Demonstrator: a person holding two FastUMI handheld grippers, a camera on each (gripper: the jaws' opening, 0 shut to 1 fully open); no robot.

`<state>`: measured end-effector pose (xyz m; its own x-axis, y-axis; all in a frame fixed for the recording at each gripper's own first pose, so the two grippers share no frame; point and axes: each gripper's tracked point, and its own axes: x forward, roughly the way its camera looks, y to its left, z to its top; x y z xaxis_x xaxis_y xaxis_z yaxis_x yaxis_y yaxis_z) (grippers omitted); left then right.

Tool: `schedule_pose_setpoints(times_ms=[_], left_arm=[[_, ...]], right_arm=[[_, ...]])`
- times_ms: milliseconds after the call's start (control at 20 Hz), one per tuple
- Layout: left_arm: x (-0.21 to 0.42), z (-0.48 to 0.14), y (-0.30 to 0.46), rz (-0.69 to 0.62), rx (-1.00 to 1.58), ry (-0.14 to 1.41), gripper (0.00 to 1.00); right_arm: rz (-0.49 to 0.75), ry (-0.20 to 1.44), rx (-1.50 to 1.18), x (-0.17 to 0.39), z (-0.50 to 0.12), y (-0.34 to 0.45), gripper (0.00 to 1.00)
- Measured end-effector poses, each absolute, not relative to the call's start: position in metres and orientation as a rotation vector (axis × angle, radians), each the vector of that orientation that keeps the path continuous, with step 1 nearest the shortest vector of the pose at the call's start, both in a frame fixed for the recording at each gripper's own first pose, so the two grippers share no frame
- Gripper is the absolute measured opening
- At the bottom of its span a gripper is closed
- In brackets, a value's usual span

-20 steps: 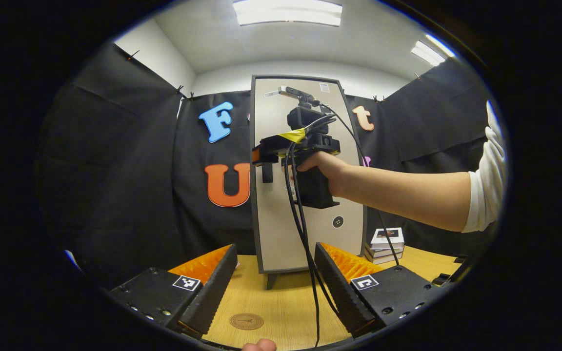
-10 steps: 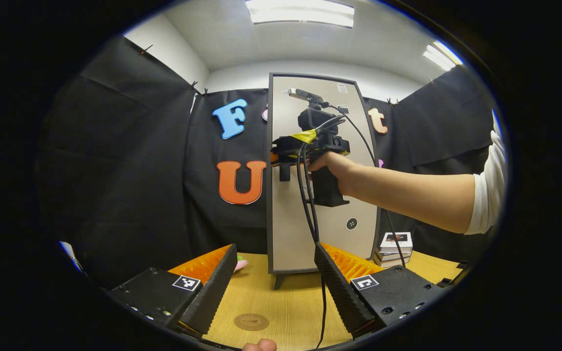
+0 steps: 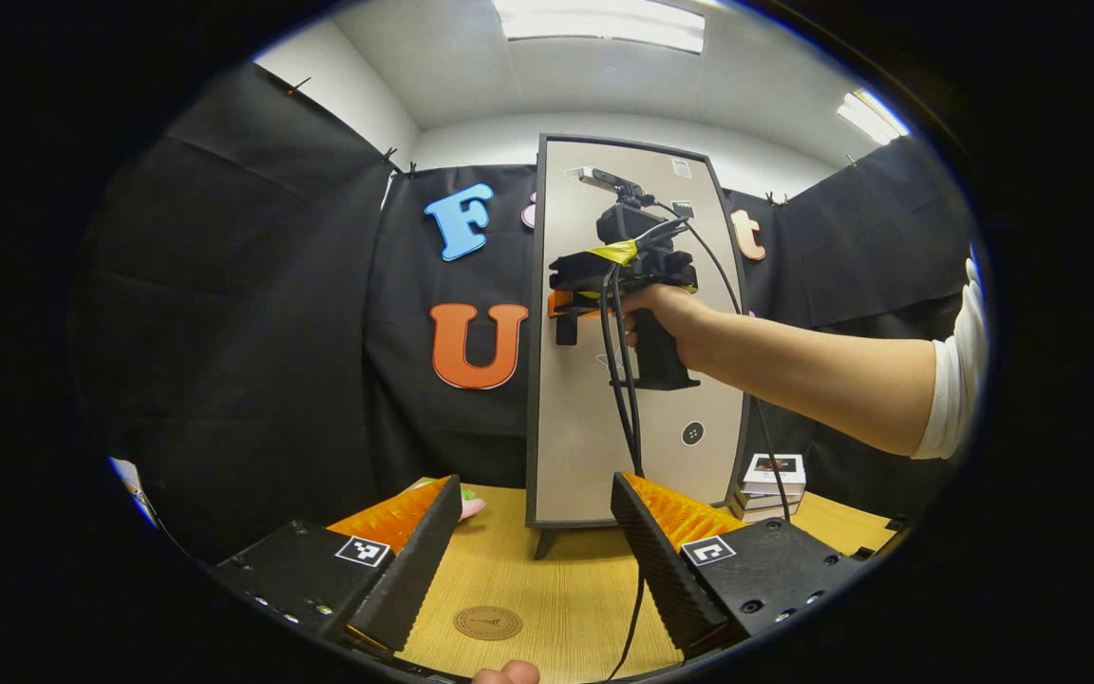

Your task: Open the cabinet door with the right hand, grasp the bottle in the cabinet with the left hand and place it on the coaster, then close the cabinet door with the right hand.

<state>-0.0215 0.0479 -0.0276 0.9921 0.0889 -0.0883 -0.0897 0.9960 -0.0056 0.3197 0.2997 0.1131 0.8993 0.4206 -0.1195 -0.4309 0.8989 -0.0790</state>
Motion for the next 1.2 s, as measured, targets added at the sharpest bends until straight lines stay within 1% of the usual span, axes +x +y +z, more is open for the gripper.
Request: schedule_pose_setpoints(times_ms=[100,150,200,500,950,1200], left_arm=[[-0.022,-0.027,0.048,0.091,-0.006,0.085,0.95],[-0.023,-0.027,0.048,0.095,-0.003,0.085,1.00],[-0.023,-0.026,0.048,0.097,-0.002,0.085,0.95],[-0.030,-0.026,0.049,0.112,-0.010,0.091,0.95],[-0.043,-0.023,0.037,0.084,-0.012,0.090,0.96],[-0.042,-0.024,0.022,0.047,-0.017,0.091,0.96]], right_arm=[[0.459,0.101,-0.090,0.317,0.113,0.299,0.22],[0.470,0.102,-0.086,0.316,0.112,0.299,0.22],[0.481,0.103,-0.080,0.314,0.112,0.298,0.22],[0.548,0.091,-0.073,0.278,0.115,0.292,0.22],[0.551,0.049,-0.056,0.257,0.113,0.265,0.22],[0.527,0.048,-0.049,0.242,0.115,0.246,0.22]])
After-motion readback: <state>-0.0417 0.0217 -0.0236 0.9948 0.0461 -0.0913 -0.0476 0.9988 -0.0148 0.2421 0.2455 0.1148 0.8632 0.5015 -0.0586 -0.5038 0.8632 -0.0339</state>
